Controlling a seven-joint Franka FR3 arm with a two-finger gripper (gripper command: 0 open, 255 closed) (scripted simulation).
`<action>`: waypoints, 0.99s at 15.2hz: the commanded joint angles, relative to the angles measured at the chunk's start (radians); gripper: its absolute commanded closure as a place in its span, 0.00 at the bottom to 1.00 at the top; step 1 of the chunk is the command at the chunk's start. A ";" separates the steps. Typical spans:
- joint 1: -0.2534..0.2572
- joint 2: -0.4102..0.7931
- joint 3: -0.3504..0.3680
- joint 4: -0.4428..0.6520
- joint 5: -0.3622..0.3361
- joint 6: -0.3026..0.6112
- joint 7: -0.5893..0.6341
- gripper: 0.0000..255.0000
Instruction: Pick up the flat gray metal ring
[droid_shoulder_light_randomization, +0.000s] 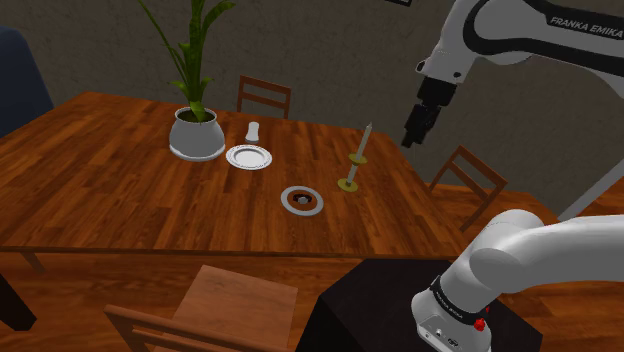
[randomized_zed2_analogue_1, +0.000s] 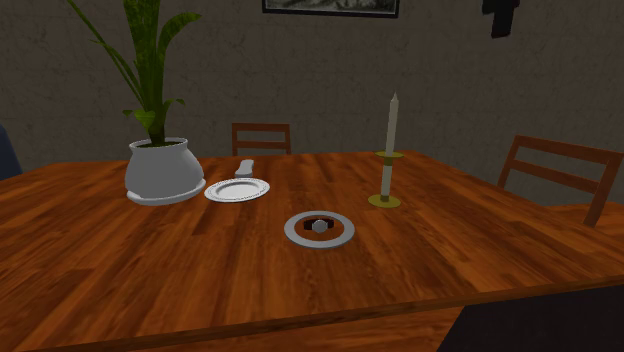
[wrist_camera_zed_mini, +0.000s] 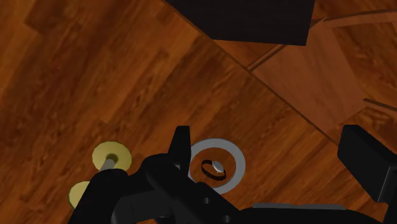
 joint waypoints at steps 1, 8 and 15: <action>0.000 0.000 0.000 0.000 0.000 0.000 0.000 0.00; 0.025 0.121 0.055 -0.115 0.016 0.259 0.020 0.00; 0.048 0.316 0.106 -0.158 0.024 0.519 0.043 0.00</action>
